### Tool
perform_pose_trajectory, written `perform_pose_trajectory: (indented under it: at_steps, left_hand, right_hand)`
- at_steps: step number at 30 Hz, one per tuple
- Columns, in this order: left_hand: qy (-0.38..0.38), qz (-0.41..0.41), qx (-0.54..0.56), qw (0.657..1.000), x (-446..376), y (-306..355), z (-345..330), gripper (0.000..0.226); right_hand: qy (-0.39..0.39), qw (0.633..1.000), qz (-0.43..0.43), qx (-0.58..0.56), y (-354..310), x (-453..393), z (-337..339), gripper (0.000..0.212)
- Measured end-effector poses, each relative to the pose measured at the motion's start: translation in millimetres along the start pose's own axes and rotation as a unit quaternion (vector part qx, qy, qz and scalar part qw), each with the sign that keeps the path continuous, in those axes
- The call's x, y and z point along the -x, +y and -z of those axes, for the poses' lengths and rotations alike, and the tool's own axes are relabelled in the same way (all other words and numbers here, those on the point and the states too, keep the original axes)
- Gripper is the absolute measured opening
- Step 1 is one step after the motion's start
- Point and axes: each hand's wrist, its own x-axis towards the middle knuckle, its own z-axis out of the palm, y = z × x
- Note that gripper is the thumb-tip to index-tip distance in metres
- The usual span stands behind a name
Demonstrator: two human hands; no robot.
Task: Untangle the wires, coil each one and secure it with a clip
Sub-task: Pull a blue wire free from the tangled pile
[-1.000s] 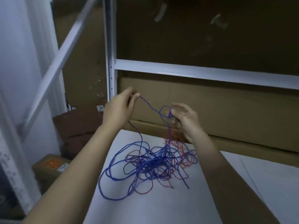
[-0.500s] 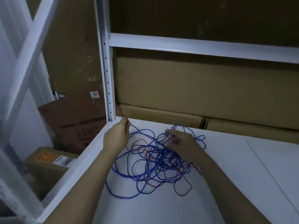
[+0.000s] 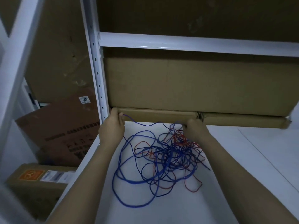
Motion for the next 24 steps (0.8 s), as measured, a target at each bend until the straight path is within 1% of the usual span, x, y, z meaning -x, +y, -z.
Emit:
perform_pose_trajectory:
  at_steps: [1,2,3,4,6,8,10,11,12,13,14,15,17,19,22,24]
  left_hand:
    - [-0.001,-0.005,-0.008,1.0,-0.6,-0.7,-0.7,0.029]
    - [-0.009,-0.009,-0.024,1.0,-1.4,-2.1,-1.8,0.029]
    - [-0.026,-0.012,-0.041,0.999,-2.4,-5.4,-3.7,0.027]
    - [-0.046,-0.015,-0.054,0.997,-3.5,-7.9,-5.8,0.024]
    - [-0.089,-0.028,-0.067,0.993,-5.7,-11.4,-11.4,0.02]
    - [-0.108,-0.07,-0.047,0.991,-6.1,-5.1,-13.9,0.021]
    - [-0.123,-0.129,0.041,0.983,-5.9,12.3,-14.0,0.029]
    - [-0.152,-0.144,0.099,0.973,-6.6,24.9,-11.6,0.034]
    - [-0.189,-0.146,0.151,0.959,-7.5,38.5,-7.9,0.037]
    - [-0.232,-0.136,0.189,0.945,-8.5,50.8,-3.5,0.034]
    - [-0.269,-0.129,0.212,0.931,-10.4,62.2,1.0,0.029]
    - [-0.288,-0.127,0.23,0.921,-13.6,70.8,4.5,0.025]
    - [-0.297,-0.122,0.272,0.907,-19.8,85.7,14.2,0.028]
    - [-0.291,-0.077,0.346,0.889,-24.7,96.7,22.1,0.026]
    - [-0.261,0.01,0.476,0.84,-29.4,109.5,30.3,0.024]
    - [-0.228,0.056,0.557,0.797,-32.2,113.4,32.1,0.023]
  right_hand:
    - [-0.045,0.999,-0.002,-0.025,0.3,-1.2,-2.1,0.028]
    - [-0.057,0.997,0.0,-0.056,-1.3,-1.8,-3.0,0.027]
    - [-0.04,0.995,0.007,-0.087,-3.5,-1.8,-3.4,0.027]
    - [-0.006,0.992,0.015,-0.126,-6.9,-0.4,-3.2,0.026]
    - [0.05,0.975,0.038,-0.213,-15.2,3.1,-0.2,0.024]
    - [0.057,0.952,0.064,-0.293,-25.3,7.7,7.9,0.019]
    - [0.031,0.935,0.096,-0.341,-36.2,12.4,19.1,0.018]
    - [0.016,0.93,0.112,-0.35,-41.1,14.2,24.4,0.019]
    - [0.006,0.927,0.124,-0.355,-45.4,15.1,29.4,0.019]
    - [0.003,0.922,0.135,-0.363,-49.7,16.1,34.7,0.018]
    - [0.007,0.915,0.143,-0.377,-53.4,16.4,40.2,0.017]
    - [0.015,0.906,0.148,-0.396,-56.7,16.9,46.2,0.015]
    - [0.039,0.886,0.156,-0.435,-60.8,15.5,58.6,0.008]
    - [0.059,0.878,0.158,-0.448,-62.6,13.3,70.5,0.009]
    - [0.064,0.867,0.117,-0.48,-56.3,12.0,73.1,0.008]
    - [0.039,0.859,0.073,-0.506,-48.2,15.8,63.6,0.01]
